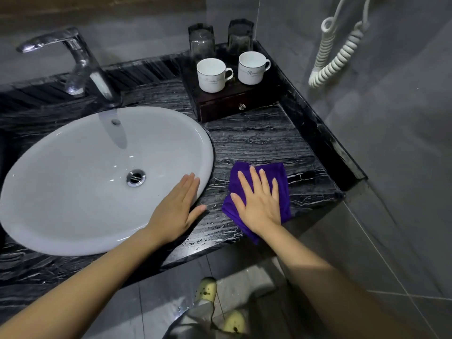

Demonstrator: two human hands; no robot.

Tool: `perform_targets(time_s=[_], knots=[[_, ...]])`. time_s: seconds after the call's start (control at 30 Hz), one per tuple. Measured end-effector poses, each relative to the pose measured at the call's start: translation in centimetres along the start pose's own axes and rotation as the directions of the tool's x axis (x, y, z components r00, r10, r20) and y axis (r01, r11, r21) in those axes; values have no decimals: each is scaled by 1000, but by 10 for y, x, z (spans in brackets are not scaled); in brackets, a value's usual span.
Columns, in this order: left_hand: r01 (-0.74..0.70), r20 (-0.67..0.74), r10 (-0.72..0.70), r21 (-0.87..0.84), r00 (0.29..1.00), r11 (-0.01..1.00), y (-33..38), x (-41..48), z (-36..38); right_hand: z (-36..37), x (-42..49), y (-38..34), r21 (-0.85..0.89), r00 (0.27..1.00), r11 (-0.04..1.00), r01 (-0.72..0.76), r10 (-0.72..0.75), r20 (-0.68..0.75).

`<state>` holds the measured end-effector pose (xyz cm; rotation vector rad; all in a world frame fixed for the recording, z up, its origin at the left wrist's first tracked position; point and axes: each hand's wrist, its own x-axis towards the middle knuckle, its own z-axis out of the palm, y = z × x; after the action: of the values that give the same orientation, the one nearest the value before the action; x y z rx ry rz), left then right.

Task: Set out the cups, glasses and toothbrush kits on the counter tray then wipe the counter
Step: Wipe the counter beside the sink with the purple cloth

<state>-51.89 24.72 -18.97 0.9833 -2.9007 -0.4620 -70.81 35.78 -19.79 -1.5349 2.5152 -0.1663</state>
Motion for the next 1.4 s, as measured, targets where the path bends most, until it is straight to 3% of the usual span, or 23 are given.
perform_targets(time_s=[0.43,0.73,0.8,0.97,1.07,1.17,1.27,1.4], knots=[[-31,-21,33,85,999,996,5,-1,-3,-16,109,1,0,989,991,135,-135,65],[-57,-43,61,75,997,996,4,-1,2,-7,43,-23,53,980,981,186,-189,62],[-53,-54,54,30,997,998,1,0,3,-4,31,-28,61,985,985,163,-166,54],[3,90,14,-189,996,982,-6,1,-6,10,-3,-53,44,996,995,88,-88,-5],[-52,89,61,-101,994,994,-10,-10,-9,18,-25,-64,20,995,996,90,-89,-54],[-72,2,72,30,997,997,-22,-32,-6,22,-36,-51,-37,977,980,194,-196,-85],[-21,-9,22,109,1000,994,-45,-58,-10,18,-31,-32,-27,957,961,275,-276,-92],[87,-15,-86,129,996,988,-74,-87,-20,9,-14,-8,-33,960,964,263,-265,-86]])
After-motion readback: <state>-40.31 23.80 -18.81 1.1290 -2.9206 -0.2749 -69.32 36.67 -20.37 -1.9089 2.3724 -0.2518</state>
